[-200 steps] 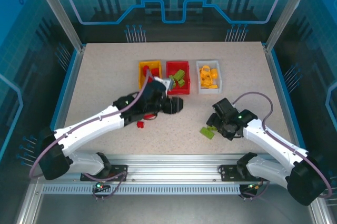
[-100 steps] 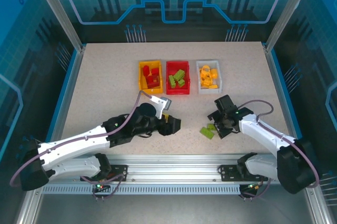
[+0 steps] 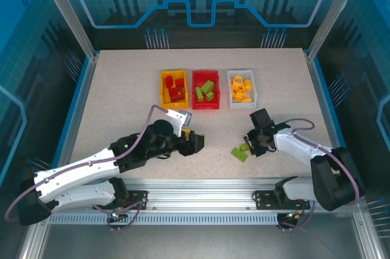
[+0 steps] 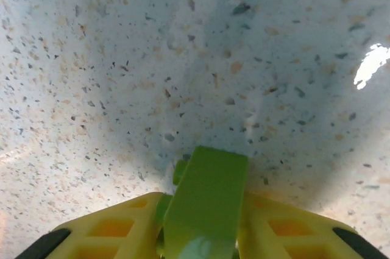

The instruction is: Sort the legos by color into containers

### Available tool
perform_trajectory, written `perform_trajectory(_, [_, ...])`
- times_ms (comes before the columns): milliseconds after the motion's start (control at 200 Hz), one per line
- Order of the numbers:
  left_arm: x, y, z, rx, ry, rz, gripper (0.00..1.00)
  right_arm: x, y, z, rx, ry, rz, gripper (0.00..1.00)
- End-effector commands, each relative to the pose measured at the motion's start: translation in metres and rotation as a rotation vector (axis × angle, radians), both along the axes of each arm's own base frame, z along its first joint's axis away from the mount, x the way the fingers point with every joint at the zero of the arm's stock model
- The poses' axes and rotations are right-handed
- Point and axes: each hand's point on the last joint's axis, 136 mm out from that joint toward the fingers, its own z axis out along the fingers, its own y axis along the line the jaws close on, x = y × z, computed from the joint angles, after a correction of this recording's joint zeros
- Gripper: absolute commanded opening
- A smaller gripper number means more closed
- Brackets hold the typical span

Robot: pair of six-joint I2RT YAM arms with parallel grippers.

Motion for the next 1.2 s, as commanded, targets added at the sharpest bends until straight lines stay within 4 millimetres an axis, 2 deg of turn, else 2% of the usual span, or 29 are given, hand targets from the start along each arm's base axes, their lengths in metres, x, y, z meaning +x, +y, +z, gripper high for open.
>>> perform_trajectory(0, [0.004, 0.010, 0.018, 0.006, -0.053, 0.039, 0.63, 0.009, -0.002, 0.000, -0.015, -0.014, 0.032, 0.17])
perform_trajectory(65, [0.006, 0.016, 0.023, 0.012, -0.063, 0.065, 0.63, 0.023, -0.001, 0.014, -0.047, -0.073, 0.093, 0.10])
perform_trajectory(115, [0.008, 0.022, 0.027, 0.020, -0.068, 0.093, 0.63, 0.036, 0.002, 0.029, -0.076, -0.137, 0.159, 0.08])
perform_trajectory(200, [0.010, 0.035, 0.035, 0.026, -0.076, 0.150, 0.63, 0.064, 0.021, 0.064, -0.117, -0.278, 0.314, 0.07])
perform_trajectory(310, [0.016, 0.060, 0.042, 0.046, -0.078, 0.266, 0.64, 0.096, 0.067, 0.118, -0.194, -0.457, 0.569, 0.08])
perform_trajectory(410, [0.018, 0.076, 0.047, 0.057, -0.077, 0.331, 0.65, 0.117, 0.117, 0.140, -0.224, -0.527, 0.794, 0.09])
perform_trajectory(480, [0.018, 0.082, 0.047, 0.072, -0.072, 0.351, 0.66, 0.134, 0.143, 0.140, -0.242, -0.531, 0.910, 0.09])
perform_trajectory(560, [0.018, 0.093, 0.041, 0.097, -0.040, 0.401, 0.66, 0.156, 0.159, 0.130, -0.273, -0.503, 0.986, 0.09])
perform_trajectory(725, [0.015, 0.113, 0.016, 0.127, 0.074, 0.485, 0.66, 0.201, 0.179, 0.108, -0.275, -0.473, 1.060, 0.08])
perform_trajectory(860, [0.011, 0.122, -0.007, 0.144, 0.157, 0.519, 0.65, 0.221, 0.184, 0.091, -0.292, -0.434, 1.093, 0.10])
perform_trajectory(960, [0.008, 0.126, -0.022, 0.155, 0.195, 0.532, 0.65, 0.228, 0.185, 0.078, -0.282, -0.395, 1.104, 0.16])
perform_trajectory(1055, [0.007, 0.129, -0.033, 0.165, 0.221, 0.546, 0.65, 0.229, 0.185, 0.075, -0.288, -0.384, 1.111, 0.29])
perform_trajectory(1115, [0.006, 0.130, -0.039, 0.170, 0.239, 0.555, 0.65, 0.229, 0.184, 0.082, -0.294, -0.394, 1.108, 0.40])
perform_trajectory(1196, [0.005, 0.135, -0.049, 0.183, 0.279, 0.587, 0.65, 0.227, 0.183, 0.100, -0.311, -0.434, 1.103, 0.52])
